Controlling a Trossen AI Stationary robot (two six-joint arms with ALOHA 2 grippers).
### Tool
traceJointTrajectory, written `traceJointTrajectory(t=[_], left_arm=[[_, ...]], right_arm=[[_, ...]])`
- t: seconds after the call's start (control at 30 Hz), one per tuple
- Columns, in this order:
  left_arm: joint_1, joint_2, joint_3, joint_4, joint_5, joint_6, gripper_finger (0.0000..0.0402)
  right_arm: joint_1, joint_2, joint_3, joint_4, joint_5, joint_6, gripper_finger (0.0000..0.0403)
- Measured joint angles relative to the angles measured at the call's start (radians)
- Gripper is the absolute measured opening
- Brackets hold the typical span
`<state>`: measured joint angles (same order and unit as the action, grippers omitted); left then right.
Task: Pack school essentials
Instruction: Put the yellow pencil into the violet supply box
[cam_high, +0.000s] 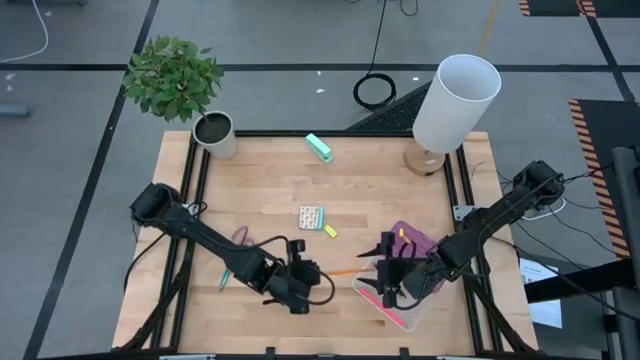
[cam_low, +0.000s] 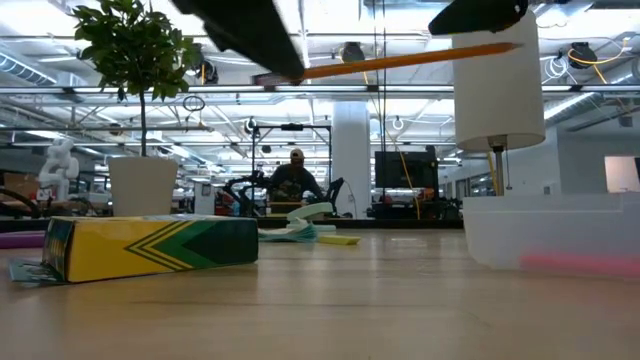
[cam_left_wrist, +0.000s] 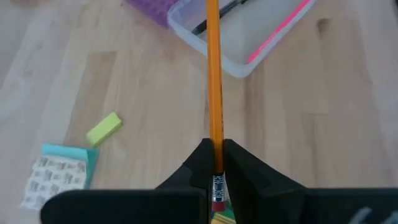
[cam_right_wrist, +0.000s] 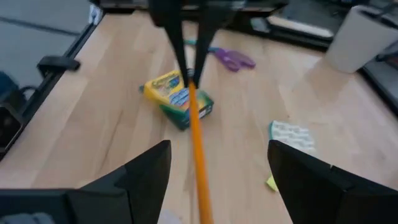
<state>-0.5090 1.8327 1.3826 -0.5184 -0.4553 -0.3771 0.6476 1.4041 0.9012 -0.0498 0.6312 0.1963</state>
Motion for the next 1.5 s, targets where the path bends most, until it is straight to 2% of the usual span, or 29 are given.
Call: traceJointTrajectory(t=[0.2,0.67,0.83,1.37,1.5], left_arm=[[0.008,0.005,0.004,-0.008,-0.001,-0.002,0.0031],[0.005,0.005,0.003,-0.002,-0.023,0.044,0.0031],[0.004,0.005,0.003,-0.002,-0.040,0.060,0.0031],[0.003,0.005,0.003,-0.001,-0.042,0.054,0.0031],[0.003,0.004,0.003,0.000,-0.041,0.042,0.0031]], right_arm=[[-0.002,0.003,0.000,-0.039,-0.059,0.008,0.0246],[-0.007,0.003,0.000,-0.097,-0.067,0.027,0.0160],[-0.016,0.003,0.000,-0.101,-0.113,0.027,0.0130],[-0.018,0.003,0.000,-0.126,-0.112,0.027,0.0027],[-0.018,0.003,0.000,-0.128,-0.111,0.028,0.0016]])
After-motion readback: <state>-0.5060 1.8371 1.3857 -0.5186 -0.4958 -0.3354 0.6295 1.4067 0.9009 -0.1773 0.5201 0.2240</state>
